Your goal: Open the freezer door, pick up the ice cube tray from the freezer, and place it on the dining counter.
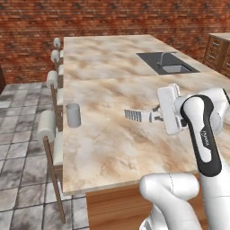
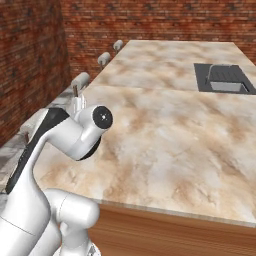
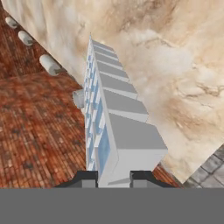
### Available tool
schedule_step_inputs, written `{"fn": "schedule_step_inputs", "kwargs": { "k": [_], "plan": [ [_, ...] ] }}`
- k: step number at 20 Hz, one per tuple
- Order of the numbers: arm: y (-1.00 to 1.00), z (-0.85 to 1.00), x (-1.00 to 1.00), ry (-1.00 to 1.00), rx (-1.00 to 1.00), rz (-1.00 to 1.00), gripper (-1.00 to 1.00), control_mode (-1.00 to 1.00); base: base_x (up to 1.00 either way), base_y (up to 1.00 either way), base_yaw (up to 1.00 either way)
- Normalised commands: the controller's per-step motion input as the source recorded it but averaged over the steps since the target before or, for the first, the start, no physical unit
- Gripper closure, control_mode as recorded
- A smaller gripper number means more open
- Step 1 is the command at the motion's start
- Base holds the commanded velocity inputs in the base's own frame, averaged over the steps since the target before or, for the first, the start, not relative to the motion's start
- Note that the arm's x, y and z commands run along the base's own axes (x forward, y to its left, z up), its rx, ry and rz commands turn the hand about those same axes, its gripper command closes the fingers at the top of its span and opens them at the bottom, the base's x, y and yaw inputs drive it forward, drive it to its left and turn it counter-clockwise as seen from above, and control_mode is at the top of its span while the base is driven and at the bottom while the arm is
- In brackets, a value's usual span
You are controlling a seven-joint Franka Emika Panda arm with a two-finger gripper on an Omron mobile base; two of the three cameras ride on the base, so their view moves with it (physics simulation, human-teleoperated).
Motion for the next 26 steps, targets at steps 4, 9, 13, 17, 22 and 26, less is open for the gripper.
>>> {"fn": "schedule_step_inputs", "kwargs": {
  "k": [4, 9, 13, 17, 22, 26],
  "plan": [
    [0.27, -0.2, 0.74, 0.09, -0.01, 0.0, 1.0, -1.0, 0.0, 0.0, 0.0],
    [0.16, -0.13, 0.64, 0.19, 0.0, 0.0, 1.0, -1.0, 0.0, 0.0, 0.0],
    [0.0, -0.14, 0.16, 0.2, 0.0, 0.0, 1.0, -1.0, 0.0, 0.0, 0.0],
    [0.0, -0.32, 0.0, 0.01, 0.0, 0.0, 1.0, -1.0, 0.0, 0.0, 0.0],
    [0.02, -0.34, 0.1, -0.22, 0.0, 0.0, 1.0, -1.0, 0.0, 0.0, 0.0],
    [0.06, -0.27, 0.44, -0.07, 0.0, 0.0, 1.0, -1.0, 0.0, 0.0, 0.0]
  ]
}}
